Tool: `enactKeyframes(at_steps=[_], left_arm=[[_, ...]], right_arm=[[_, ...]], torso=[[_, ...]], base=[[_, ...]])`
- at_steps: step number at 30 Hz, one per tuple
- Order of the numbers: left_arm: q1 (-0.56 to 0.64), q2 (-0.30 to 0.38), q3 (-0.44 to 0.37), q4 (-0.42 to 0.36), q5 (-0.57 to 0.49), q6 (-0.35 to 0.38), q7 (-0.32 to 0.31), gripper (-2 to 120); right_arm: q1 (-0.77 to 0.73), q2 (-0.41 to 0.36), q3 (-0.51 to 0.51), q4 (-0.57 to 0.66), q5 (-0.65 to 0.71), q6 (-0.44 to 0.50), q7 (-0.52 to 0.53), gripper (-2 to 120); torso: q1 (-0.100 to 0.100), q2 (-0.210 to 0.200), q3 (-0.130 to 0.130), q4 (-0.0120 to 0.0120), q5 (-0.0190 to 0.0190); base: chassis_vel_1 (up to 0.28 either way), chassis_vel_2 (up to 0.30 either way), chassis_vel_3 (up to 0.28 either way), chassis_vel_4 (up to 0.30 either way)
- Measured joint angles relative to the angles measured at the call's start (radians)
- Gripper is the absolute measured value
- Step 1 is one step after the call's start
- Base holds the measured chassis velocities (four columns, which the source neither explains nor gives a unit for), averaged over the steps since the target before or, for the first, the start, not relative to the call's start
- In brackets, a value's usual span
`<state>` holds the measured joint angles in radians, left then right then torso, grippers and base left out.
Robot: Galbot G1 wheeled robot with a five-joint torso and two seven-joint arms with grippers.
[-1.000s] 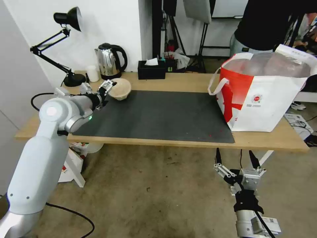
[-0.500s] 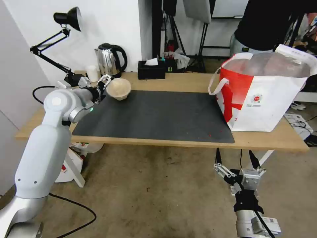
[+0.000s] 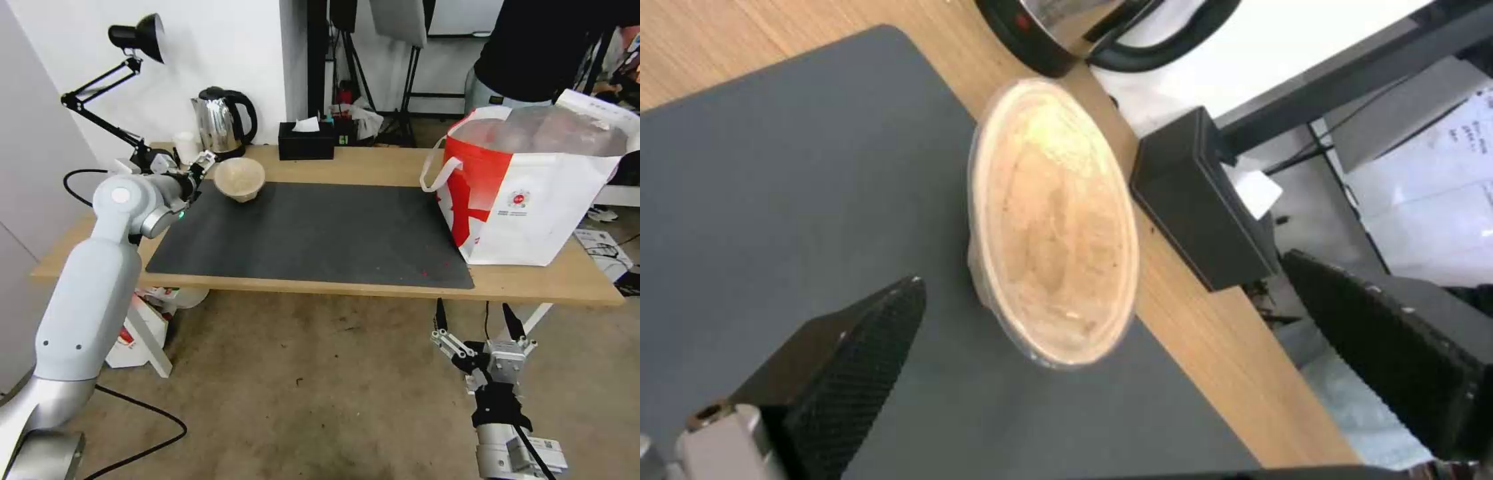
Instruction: Pick up the trash from the table and place it into the takeout bag.
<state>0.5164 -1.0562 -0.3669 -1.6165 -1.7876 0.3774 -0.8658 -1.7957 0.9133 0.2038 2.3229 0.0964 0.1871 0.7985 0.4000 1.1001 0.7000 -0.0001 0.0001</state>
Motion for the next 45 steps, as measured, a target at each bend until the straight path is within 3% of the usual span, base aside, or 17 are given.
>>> enactKeyframes(at_steps=[26,45], left_arm=[[-0.169,-0.064,0.115,0.302,0.1,0.017,0.099,100],[-0.177,-0.094,0.113,0.386,0.148,0.015,0.148,100]], right_arm=[[0.0,0.0,0.0,0.0,0.0,0.0,0.0,100],[0.0,0.0,0.0,0.0,0.0,0.0,0.0,100]], torso=[[0.0,0.0,0.0,0.0001,0.0],[0.0,0.0,0.0,0.0002,0.0]], base=[[0.0,0.0,0.0,0.0],[0.0,0.0,0.0,0.0]])
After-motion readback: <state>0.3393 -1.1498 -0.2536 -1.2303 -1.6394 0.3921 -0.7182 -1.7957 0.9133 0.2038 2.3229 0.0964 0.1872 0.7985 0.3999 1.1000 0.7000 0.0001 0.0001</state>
